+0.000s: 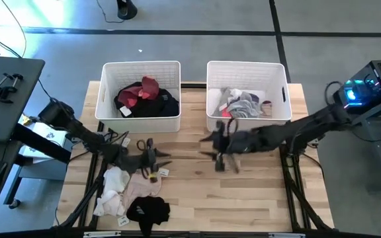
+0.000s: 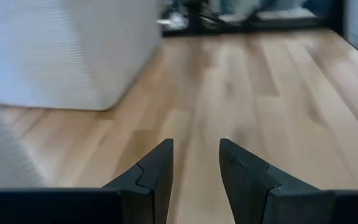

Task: Sort clothes
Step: Put the pink underwear into the right white laundry bin

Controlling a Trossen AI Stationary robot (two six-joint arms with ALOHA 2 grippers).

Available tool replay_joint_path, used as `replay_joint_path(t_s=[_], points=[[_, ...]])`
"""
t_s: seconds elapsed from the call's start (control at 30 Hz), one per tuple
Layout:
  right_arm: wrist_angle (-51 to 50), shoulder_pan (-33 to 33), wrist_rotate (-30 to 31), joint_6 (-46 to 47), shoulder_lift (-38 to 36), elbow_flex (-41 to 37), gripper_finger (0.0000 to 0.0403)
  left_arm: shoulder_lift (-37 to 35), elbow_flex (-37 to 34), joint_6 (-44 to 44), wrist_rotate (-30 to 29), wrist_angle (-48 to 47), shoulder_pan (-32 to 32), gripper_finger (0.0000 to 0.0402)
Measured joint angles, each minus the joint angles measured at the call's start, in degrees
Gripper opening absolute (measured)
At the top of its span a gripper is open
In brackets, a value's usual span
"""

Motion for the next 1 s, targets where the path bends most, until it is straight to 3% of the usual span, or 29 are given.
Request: replay_joint_path(t_s=[0.17, 0.3, 0.4, 0.53, 0.73, 0.9, 1.0], points=[[5.43, 2.81, 0.10, 0.23, 8.61, -0.02, 0.0181, -3.00, 5.12, 0.89, 3.50, -20.85, -6.28, 0.0120], [10.18, 3.26, 0.10, -1.76, 13.43, -0.02, 0.0181, -3.39, 9.75, -10.06, 9.14, -38.83, -10.11, 0.0120], [10.75, 3.12, 0.08, -2.93, 14.67, -0.02, 0.0181, -3.38, 11.01, -21.46, 14.61, -45.64, -12.41, 0.0120], [11.75, 2.72, 0.09, -2.97, 14.71, -0.02, 0.0181, -2.34, 9.31, -33.43, 17.86, -45.91, -15.02, 0.0116], [12.09, 2.72, 0.04, -3.23, 14.71, -0.02, 0.0181, 3.65, 4.61, -40.32, 20.51, -39.12, -15.47, 0.0079], [11.83, 2.72, -0.03, -2.08, 14.71, -0.02, 0.0181, 6.79, 4.93, -33.20, 19.03, -35.14, -14.53, 0.0015], [12.78, 2.72, -0.01, -1.95, 14.71, -0.02, 0.0181, 6.26, 6.59, -26.30, 13.66, -36.19, -13.26, 0.0008]])
